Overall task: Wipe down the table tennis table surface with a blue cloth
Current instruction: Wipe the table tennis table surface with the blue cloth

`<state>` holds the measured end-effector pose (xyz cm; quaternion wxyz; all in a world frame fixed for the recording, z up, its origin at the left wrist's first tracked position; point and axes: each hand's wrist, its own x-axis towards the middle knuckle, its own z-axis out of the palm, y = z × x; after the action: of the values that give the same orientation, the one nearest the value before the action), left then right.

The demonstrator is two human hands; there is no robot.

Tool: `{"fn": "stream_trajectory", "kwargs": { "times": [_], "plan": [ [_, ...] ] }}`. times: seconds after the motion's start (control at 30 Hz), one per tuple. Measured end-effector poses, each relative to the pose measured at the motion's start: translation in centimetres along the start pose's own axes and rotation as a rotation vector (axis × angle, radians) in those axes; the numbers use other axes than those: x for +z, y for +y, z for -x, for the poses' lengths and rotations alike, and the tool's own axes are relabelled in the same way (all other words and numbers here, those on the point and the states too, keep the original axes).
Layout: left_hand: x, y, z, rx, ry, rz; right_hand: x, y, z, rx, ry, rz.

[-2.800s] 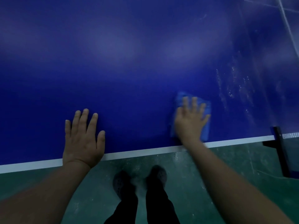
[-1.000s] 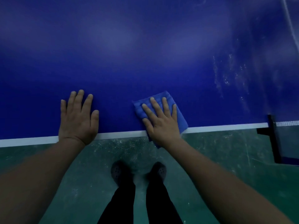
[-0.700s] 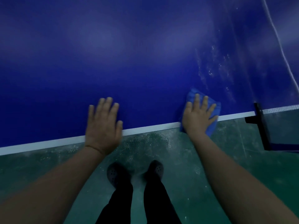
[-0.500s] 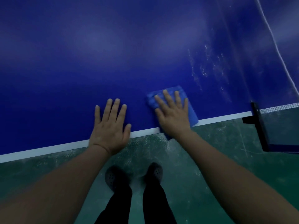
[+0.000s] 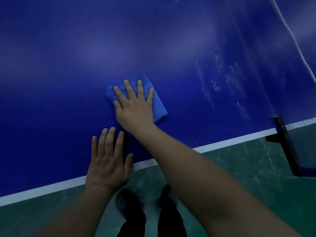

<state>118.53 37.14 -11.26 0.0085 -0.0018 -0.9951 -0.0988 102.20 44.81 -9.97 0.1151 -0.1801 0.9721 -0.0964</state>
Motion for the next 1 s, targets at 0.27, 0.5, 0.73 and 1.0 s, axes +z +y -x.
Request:
{"fn": "stream_trajectory", "kwargs": {
  "times": [0.27, 0.5, 0.73, 1.0],
  "plan": [
    [-0.3, -0.1, -0.2, 0.050, -0.067, -0.008, -4.2, 21.3, 7.8, 0.824, 0.144, -0.049],
    [-0.3, -0.1, -0.2, 0.020, -0.099, 0.009, -0.1, 9.5, 9.5, 0.475, 0.144, -0.019],
    [-0.4, 0.0, -0.3, 0.021, -0.099, 0.021, -1.3, 19.0, 14.1, 0.226, 0.057, 0.152],
    [-0.5, 0.0, -0.1, 0.003, -0.105, 0.024, -0.5, 12.6, 10.7, 0.341, 0.120, 0.029]
  ]
}}
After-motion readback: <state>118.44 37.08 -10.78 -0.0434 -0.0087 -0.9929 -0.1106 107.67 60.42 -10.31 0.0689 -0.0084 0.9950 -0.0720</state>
